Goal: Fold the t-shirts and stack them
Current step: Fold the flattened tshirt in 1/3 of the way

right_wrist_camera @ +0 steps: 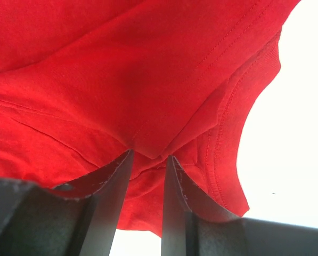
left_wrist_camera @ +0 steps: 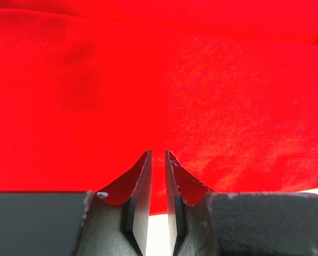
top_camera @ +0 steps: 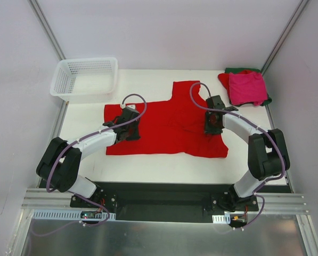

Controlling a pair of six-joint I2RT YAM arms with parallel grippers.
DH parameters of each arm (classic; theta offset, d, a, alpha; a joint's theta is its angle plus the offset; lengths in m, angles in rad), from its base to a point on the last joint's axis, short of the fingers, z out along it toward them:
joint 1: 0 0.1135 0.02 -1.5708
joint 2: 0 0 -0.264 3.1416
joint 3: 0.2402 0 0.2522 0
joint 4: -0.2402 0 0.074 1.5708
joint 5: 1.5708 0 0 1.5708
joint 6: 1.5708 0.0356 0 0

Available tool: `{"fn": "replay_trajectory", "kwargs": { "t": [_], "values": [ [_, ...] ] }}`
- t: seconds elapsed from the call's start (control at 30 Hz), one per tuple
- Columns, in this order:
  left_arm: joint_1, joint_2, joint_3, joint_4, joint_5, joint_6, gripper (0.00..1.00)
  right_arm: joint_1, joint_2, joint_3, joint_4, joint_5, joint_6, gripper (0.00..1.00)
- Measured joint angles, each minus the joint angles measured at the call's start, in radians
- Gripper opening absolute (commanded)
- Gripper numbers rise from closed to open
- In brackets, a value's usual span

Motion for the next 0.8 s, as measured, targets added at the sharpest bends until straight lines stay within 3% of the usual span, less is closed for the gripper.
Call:
{"fn": "replay_trajectory", "kwargs": {
  "t": [0.8],
  "values": [
    [0.000,0.007,0.000,0.000,-0.002,0.005,0.15,-0.001,0.051,0.023,0.013,-0.008,-0.003,0.34]
  ]
}}
